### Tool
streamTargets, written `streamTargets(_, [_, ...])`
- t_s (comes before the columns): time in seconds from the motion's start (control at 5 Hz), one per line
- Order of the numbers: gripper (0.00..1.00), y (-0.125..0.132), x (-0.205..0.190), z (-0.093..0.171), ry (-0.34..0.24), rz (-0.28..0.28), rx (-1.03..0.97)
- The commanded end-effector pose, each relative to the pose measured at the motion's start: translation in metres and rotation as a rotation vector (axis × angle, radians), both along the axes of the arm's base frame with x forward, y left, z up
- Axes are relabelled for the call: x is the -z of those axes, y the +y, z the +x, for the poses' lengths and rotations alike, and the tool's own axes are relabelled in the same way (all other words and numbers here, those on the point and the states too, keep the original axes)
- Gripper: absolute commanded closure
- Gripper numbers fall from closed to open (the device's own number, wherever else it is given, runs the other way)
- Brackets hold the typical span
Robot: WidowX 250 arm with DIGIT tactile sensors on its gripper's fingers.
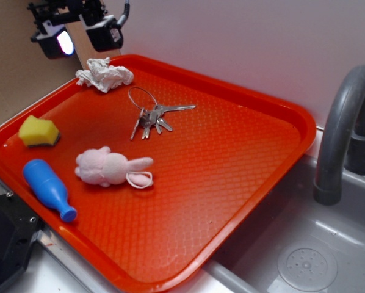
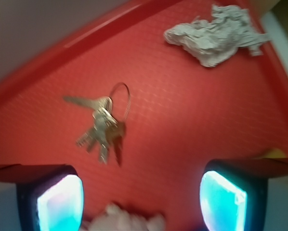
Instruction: Grab the silver keys.
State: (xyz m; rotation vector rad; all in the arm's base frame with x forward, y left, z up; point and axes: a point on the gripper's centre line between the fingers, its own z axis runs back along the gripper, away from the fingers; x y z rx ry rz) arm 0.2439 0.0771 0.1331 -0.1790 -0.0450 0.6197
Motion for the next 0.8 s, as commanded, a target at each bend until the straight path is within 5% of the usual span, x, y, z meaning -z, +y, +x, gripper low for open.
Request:
streamTargets(0.0, [0.0,0.016,0.033,0.014,-0.079,-0.067,-0.074])
streamTargets(0.2, [0.0,-0.002,0.055,0.025,-0.031,-0.095,-0.053])
streamTargets(0.4, [0.0,-0.01,0.077,0.045,-0.018,-0.031,-0.003])
streamTargets(0.6, [1.0,-0.013,0.095,0.059,-0.037,-0.041,-0.006])
